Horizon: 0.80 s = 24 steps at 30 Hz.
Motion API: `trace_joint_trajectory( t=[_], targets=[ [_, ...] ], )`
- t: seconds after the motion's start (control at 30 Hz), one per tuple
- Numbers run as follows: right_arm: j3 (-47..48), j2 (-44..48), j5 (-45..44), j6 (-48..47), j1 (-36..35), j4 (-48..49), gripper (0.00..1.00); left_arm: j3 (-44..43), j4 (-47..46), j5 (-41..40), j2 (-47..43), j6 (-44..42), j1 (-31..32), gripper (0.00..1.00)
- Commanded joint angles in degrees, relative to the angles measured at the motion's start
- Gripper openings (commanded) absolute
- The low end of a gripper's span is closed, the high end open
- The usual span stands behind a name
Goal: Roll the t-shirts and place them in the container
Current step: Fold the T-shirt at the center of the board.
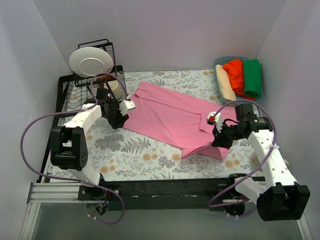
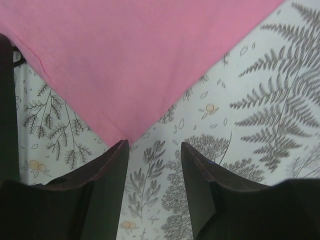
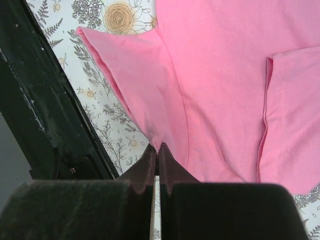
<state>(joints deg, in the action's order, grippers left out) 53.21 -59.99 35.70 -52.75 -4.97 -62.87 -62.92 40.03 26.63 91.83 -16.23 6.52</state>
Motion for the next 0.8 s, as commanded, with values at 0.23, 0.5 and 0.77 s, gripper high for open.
trace_joint_trajectory(
  t=[0.23,0.5,0.77],
  targets=[
    [1.7,2.2,-0.5,0.5,-0.2,-1.2,0.01,3.7,2.9,-3.5,1.3,-39.4,-2.2,0.45],
    [1.5,2.9,-1.1,0.7,-0.2,-1.1,0.01,4.7,-4.1,-6.3,4.5,-40.5,-2.2,0.44],
    [1.4,2.3,-1.4,0.8,-0.2,-0.9,0.01,3.2,-3.3,-7.7,6.5,-42.2,-2.3,0.41]
  ],
)
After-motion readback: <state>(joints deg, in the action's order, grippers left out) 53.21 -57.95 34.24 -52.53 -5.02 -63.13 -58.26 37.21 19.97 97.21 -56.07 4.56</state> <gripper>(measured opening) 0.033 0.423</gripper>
